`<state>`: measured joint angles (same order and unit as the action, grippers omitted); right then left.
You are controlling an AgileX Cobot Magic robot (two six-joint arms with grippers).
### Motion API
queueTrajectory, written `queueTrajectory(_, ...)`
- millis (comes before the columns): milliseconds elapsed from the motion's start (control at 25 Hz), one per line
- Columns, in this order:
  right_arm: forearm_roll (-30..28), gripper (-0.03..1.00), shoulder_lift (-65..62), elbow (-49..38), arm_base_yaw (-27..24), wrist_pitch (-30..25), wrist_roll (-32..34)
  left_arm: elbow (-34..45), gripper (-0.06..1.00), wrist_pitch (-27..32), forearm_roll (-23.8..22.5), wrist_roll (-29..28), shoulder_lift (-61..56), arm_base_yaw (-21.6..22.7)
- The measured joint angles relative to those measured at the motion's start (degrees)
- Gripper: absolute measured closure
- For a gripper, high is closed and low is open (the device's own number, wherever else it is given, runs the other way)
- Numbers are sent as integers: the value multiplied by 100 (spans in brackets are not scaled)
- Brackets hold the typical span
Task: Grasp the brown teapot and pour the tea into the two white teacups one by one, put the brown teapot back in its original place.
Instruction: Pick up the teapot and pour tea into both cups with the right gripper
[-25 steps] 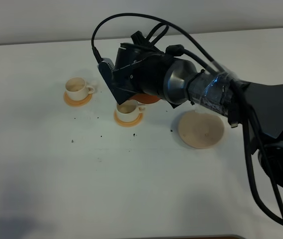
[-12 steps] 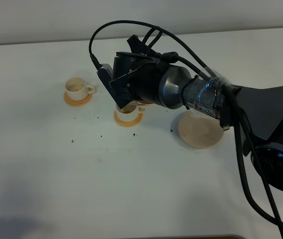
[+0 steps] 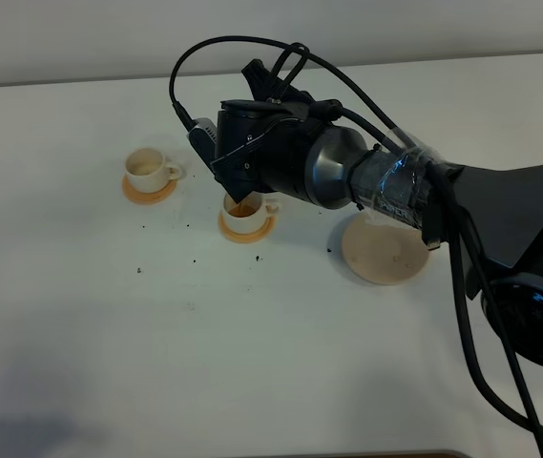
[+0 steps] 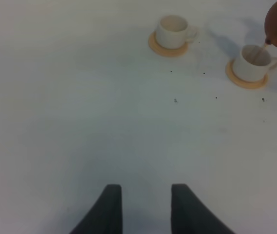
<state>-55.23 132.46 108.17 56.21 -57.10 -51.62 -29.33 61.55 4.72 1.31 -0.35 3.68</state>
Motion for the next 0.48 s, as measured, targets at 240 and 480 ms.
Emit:
queueTrajectory(240, -106, 88, 0, 0, 0, 0, -40, 0, 69, 0, 0, 0, 0, 0)
queueTrajectory(480, -176, 88, 0, 0, 0, 0, -128, 0, 69, 0, 0, 0, 0, 0)
